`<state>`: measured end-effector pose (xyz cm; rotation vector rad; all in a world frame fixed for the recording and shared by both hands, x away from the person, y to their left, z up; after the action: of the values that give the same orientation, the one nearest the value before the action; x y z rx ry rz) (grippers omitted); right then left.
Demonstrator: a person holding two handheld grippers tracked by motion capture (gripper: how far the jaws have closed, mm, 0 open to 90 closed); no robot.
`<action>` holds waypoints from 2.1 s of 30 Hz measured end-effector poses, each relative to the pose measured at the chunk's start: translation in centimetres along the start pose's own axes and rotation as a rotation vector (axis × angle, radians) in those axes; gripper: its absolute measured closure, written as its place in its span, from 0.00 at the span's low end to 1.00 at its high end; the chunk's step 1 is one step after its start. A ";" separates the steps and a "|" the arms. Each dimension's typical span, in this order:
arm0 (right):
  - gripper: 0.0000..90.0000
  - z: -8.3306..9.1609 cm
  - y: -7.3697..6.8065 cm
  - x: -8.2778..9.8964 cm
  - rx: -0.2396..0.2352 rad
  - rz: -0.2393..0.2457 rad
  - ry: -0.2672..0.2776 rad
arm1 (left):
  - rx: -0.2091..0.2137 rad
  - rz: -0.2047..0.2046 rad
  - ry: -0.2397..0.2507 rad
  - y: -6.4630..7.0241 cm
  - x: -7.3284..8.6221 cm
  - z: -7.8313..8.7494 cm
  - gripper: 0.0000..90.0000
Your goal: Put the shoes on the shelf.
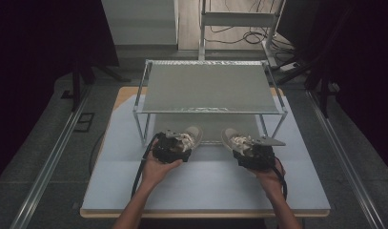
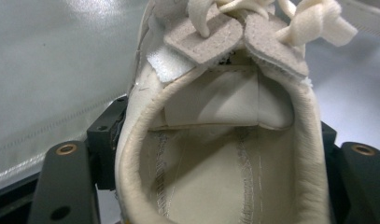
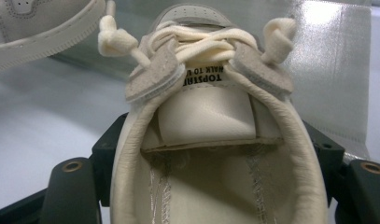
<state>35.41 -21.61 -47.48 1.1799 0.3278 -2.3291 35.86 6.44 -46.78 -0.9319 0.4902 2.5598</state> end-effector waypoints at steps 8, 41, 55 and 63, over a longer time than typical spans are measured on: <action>0.32 -1.2 -0.1 -0.7 0.008 0.002 -0.011 | -0.016 0.010 -0.008 -0.2 -0.8 -1.0 0.33; 0.32 -8.0 -1.0 -4.1 0.065 0.009 -0.064 | -0.057 0.049 -0.051 -0.7 -3.5 -5.9 0.32; 0.31 -9.9 -1.1 -3.6 0.093 -0.011 -0.093 | -0.124 0.054 -0.058 -1.1 -3.7 -7.7 0.32; 0.29 -10.1 -1.1 -3.5 0.093 -0.035 -0.078 | -0.130 0.071 -0.024 -1.0 -3.7 -7.4 0.28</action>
<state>43.47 -15.25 -50.70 1.1303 0.2166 -2.4370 42.90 3.23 -49.80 -0.9420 0.3598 2.6905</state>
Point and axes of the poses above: each handheld gripper's, and its own axes: z roughly backward along the jaws, x roughly out of its underside, y roughly to its right, the point moved 4 cm from there along -z, roughly forward along the jaws, and after that the axes turned 6 degrees about z, right-handed, at the moved point
